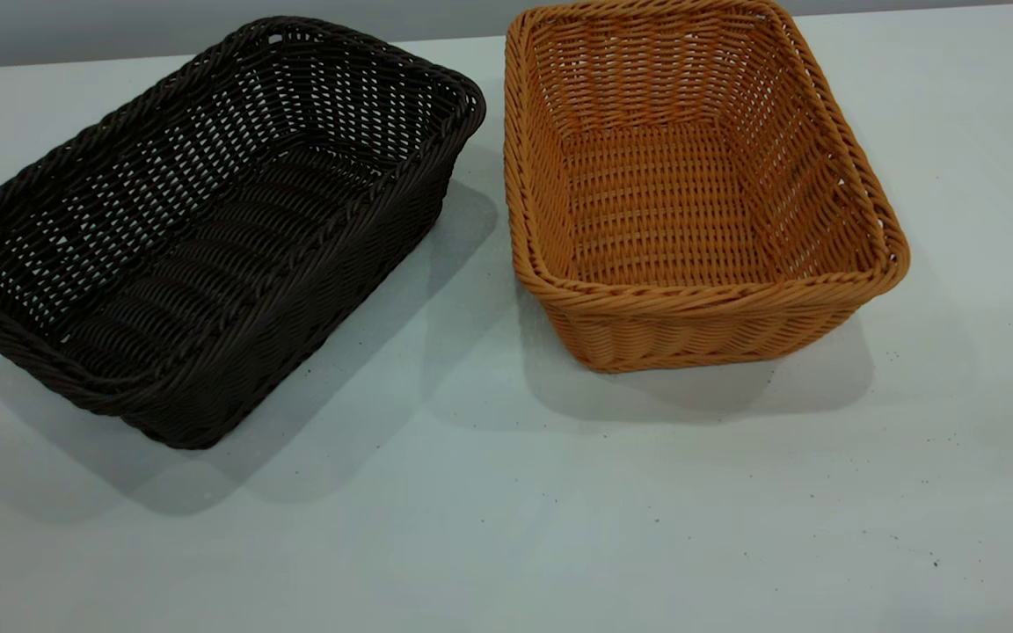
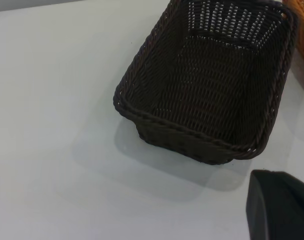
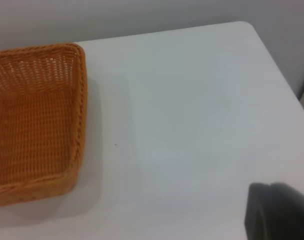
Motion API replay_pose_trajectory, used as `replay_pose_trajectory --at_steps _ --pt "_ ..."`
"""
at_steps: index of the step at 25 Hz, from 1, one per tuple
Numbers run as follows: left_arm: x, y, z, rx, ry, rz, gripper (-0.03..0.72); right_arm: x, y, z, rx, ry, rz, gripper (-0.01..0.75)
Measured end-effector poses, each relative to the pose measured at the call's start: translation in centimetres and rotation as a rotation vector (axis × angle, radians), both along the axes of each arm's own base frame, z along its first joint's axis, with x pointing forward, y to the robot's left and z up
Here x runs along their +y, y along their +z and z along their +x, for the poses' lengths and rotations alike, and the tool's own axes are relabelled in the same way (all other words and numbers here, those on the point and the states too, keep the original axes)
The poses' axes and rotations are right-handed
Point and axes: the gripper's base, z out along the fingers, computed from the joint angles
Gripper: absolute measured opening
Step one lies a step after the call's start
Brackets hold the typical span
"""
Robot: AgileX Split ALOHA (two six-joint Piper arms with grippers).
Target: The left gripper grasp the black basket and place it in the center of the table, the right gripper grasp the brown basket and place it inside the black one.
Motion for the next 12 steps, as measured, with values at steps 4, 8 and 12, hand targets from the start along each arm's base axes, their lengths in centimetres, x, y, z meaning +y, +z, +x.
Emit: replay_pose_trajectory --at_steps 4,8,12 --pt "0.0 0.4 -0.1 -0.013 -0.003 0.0 -0.001 0.4 0.0 0.0 -0.008 0.024 0.038 0.0" --pt "-0.1 1.5 0.0 -0.022 -0.009 0.004 0.005 1.1 0.8 0.3 -0.064 0.08 0.109 0.029" --pt "-0.4 3.4 0.9 -0.028 -0.063 0.031 0.087 1.8 1.5 1.9 -0.051 0.162 0.194 0.176"
